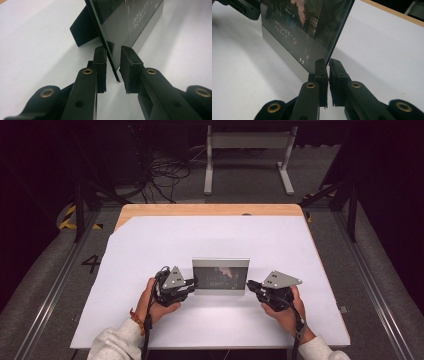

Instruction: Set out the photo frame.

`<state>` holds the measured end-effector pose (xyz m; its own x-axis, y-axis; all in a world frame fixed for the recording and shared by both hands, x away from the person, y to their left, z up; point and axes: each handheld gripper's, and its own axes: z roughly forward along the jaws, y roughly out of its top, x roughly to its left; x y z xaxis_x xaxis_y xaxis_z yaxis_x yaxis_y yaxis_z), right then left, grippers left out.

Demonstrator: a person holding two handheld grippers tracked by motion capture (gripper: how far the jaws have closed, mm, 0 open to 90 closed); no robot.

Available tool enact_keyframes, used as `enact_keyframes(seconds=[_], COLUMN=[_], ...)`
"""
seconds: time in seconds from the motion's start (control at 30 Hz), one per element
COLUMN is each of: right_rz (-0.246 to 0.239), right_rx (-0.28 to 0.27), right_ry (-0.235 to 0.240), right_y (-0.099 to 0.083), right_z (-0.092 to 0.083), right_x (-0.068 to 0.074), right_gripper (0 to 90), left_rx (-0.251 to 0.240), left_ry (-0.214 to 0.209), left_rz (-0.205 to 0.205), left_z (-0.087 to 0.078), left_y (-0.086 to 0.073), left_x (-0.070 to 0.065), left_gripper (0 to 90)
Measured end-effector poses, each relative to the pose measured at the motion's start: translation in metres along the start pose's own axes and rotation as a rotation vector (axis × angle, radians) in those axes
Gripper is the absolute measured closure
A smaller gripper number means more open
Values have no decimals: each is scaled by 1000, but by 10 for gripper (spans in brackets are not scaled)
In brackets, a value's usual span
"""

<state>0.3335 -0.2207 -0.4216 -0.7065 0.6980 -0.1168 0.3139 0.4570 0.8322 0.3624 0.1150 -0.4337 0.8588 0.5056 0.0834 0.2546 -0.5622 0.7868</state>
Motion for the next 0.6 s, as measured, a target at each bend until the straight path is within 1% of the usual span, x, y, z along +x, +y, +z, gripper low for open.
enact_keyframes(seconds=[0.13,0.17,0.2,0.27,0.37,0.5,0.6], right_rz=[-12,-15,-15,-25,-33,-43,-35], right_rx=[-5,-6,-6,-4,-7,6,12], right_ry=[-5,-5,-5,-12,-17,-22,-15], right_y=[1,2,2,2,3,2,-1], right_z=[-3,-4,-4,-5,-7,-9,-12], right_x=[0,1,1,2,2,3,3], right_gripper=[840,832,832,821,811,781,761], left_rx=[-18,-22,-22,-26,-34,-43,-43], left_ry=[8,4,4,10,11,7,7], left_rz=[8,7,7,15,15,16,12], left_z=[-6,-8,-8,-13,-19,-25,-28], left_y=[0,-1,-1,-1,-3,-6,-8], left_x=[0,-1,-1,-2,-4,-4,-4], left_gripper=[741,743,742,738,733,718,702])
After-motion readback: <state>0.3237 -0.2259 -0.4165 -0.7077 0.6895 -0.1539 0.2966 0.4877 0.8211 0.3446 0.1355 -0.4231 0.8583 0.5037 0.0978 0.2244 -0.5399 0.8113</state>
